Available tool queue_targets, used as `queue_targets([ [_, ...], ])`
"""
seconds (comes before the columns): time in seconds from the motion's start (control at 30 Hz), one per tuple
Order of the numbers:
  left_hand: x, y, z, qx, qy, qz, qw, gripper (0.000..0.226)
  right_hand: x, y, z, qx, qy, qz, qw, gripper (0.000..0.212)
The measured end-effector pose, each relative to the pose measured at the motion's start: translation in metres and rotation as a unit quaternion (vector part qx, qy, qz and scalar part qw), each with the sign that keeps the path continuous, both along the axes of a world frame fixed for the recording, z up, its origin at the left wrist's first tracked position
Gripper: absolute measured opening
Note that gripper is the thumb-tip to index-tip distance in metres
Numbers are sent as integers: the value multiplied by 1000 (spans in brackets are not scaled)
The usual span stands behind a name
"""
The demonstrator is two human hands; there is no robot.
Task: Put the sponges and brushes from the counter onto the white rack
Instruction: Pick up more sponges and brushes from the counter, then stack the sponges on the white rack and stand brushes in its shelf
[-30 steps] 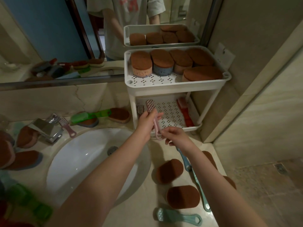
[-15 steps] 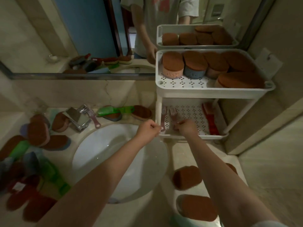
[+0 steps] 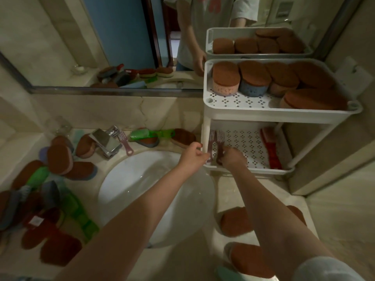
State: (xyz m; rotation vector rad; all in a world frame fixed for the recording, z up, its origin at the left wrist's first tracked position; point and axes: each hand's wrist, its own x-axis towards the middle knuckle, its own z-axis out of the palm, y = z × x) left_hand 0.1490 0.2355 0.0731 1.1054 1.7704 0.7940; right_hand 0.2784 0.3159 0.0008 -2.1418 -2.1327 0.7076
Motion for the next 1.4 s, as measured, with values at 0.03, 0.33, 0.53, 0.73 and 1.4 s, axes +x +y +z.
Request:
queue_targets([
  [0.03, 0, -1, 0, -5, -1, -1, 1000, 46, 1, -1, 1, 9, -6, -2, 1000, 40],
  [0.33, 11, -18, -14, -45, 29, -43, 998, 17, 45, -68, 23, 290, 188, -122, 930, 26],
  [0.53, 46, -30, -40, -73, 22, -169, 983, 9, 115, -100, 0, 106, 134, -220, 960, 33],
  [0.73, 83, -53, -80, -123, 99, -271, 950, 59, 128, -116, -21, -49, -2, -124, 991, 39],
  [1.4, 45, -55, -101, -163, 130, -134, 969, 72, 98, -107, -29, -108, -5, -168, 980, 22],
])
